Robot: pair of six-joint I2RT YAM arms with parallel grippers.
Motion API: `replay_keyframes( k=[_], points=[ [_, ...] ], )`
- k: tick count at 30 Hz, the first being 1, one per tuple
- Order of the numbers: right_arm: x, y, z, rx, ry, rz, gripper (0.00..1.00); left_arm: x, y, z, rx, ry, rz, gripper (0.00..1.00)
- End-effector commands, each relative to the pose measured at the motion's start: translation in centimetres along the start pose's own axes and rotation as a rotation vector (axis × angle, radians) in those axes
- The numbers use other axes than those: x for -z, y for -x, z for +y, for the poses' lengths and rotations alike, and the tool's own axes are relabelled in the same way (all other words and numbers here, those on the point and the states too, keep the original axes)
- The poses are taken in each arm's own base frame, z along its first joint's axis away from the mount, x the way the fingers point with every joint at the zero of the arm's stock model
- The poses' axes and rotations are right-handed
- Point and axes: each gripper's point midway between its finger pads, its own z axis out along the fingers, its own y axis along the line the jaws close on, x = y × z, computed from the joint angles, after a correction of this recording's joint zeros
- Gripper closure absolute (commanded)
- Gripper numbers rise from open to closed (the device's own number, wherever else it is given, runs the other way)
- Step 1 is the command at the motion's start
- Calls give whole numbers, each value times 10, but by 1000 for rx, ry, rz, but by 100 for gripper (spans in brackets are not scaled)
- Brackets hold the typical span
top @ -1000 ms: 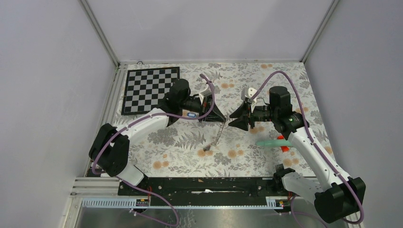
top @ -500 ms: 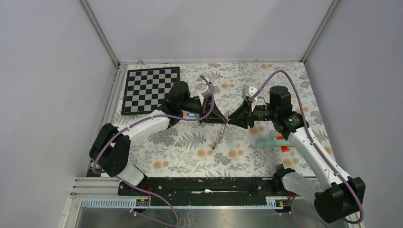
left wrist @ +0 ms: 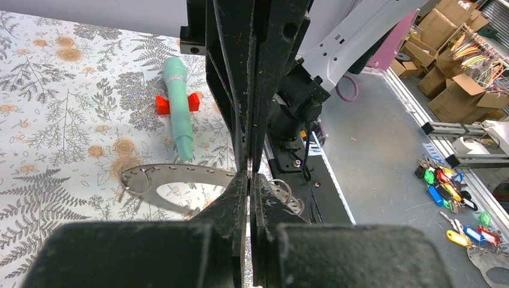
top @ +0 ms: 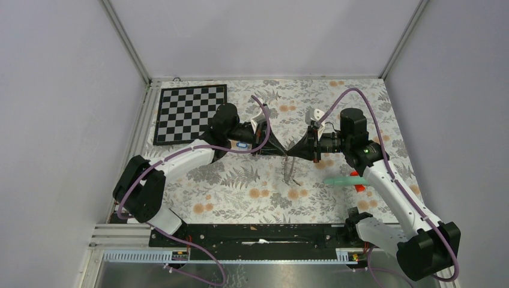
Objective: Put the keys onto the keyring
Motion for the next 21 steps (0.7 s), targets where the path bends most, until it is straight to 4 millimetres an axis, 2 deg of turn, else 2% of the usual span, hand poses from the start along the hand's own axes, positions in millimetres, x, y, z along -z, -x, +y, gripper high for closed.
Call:
replay_keyframes(
  k=[1, 4, 5, 8, 10, 13, 21],
  points=[
    [1, 6, -10, 72, -36, 7, 100, -3, 5, -3, -82, -23, -5, 93],
    [6, -1, -19, 104, -101, 83, 100, 1, -2, 9, -141, 31, 62, 76],
    [6, -6, -20, 110, -113, 113, 100, 2, -5, 16, -201, 54, 93, 66],
    [6, -19, -21, 125, -139, 212, 100, 9, -9, 30, -279, 119, 179, 56],
    [6, -27, -19, 120, -142, 259, 100, 14, -13, 33, -304, 140, 223, 53],
    [7, -28, -16, 111, -143, 281, 100, 14, -12, 36, -334, 152, 231, 50],
    [4, -23, -15, 83, -151, 308, 100, 1, -21, 30, -385, 96, 274, 56]
  ],
)
